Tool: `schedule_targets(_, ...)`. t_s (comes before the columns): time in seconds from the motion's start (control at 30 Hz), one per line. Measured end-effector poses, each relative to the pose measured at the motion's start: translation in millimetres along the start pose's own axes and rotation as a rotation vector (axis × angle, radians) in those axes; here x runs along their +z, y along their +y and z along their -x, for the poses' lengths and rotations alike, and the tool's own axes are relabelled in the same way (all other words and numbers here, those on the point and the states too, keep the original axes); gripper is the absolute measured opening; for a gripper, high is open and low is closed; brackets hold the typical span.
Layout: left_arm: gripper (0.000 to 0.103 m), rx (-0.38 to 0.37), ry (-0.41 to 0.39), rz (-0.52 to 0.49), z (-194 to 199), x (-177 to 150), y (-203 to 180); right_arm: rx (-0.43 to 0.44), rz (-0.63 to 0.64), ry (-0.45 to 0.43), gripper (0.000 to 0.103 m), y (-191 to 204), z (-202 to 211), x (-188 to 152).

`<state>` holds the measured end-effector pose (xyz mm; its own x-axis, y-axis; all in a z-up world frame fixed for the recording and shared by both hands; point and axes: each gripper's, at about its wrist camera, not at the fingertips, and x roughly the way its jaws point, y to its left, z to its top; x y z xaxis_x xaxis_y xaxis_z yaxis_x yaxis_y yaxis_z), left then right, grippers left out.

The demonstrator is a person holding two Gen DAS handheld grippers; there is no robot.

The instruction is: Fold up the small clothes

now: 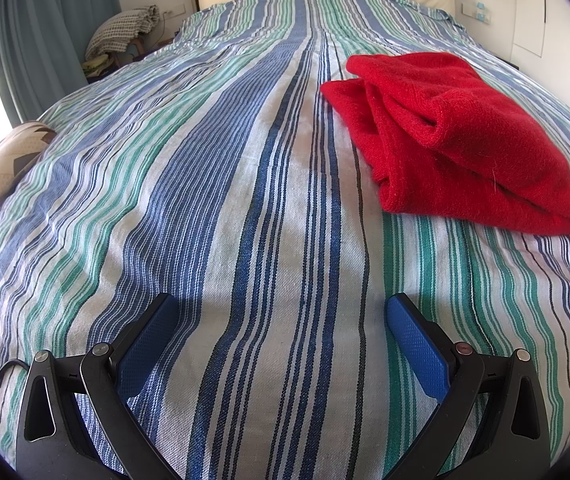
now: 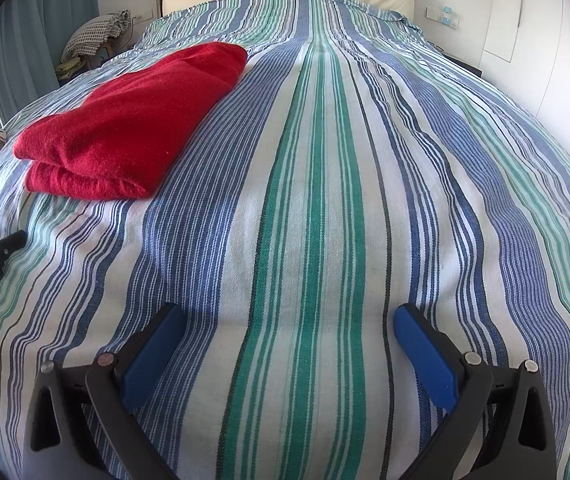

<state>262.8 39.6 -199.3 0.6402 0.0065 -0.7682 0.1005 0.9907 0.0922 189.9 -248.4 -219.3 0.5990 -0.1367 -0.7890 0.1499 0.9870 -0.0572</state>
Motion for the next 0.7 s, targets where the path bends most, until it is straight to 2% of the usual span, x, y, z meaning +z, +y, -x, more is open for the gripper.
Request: schedule_targets(0.7, 0.103, 0.0, -0.001, 0.0, 0.1, 0.0, 0.1, 0.011, -0.008, -0.004, 0.103, -2.0, 0.8, 0.1)
